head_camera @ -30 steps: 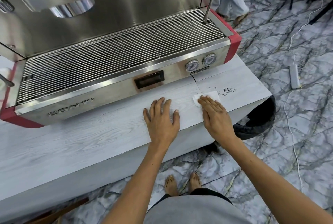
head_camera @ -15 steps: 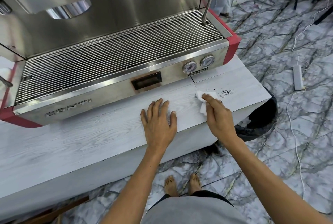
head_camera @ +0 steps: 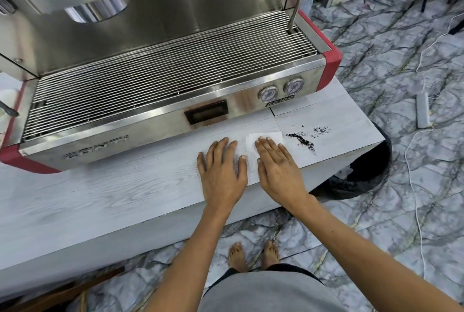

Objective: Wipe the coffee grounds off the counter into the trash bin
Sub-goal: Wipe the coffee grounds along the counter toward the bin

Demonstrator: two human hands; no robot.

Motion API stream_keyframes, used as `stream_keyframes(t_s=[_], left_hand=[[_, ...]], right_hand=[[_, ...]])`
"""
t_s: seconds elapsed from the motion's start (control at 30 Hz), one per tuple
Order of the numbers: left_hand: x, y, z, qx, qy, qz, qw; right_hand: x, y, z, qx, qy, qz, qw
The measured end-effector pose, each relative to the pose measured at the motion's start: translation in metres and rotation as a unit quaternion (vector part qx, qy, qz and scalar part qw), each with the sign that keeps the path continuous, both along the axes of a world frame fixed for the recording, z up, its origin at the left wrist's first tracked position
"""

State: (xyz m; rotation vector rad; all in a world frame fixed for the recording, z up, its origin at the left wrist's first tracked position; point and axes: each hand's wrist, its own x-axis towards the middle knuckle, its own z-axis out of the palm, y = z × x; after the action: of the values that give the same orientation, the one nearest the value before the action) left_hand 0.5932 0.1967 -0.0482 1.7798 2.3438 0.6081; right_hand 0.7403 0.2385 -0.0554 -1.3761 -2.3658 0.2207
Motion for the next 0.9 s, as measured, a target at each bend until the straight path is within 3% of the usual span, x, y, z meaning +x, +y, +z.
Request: stream_keyframes(t_s=[0.2,0.9], left_hand=[[0.000,0.000,-0.001,-0.001,-0.001,0.003,1.000],[0.005,0.013,-0.002,0.004,-0.019,0.006,1.000]], right_hand=[[-0.001,0.015,0.003,-0.018,-0.033,-0.004,0.999],[0.039,0.040,0.004,-0.029,-0.013,-0.083,0.996]])
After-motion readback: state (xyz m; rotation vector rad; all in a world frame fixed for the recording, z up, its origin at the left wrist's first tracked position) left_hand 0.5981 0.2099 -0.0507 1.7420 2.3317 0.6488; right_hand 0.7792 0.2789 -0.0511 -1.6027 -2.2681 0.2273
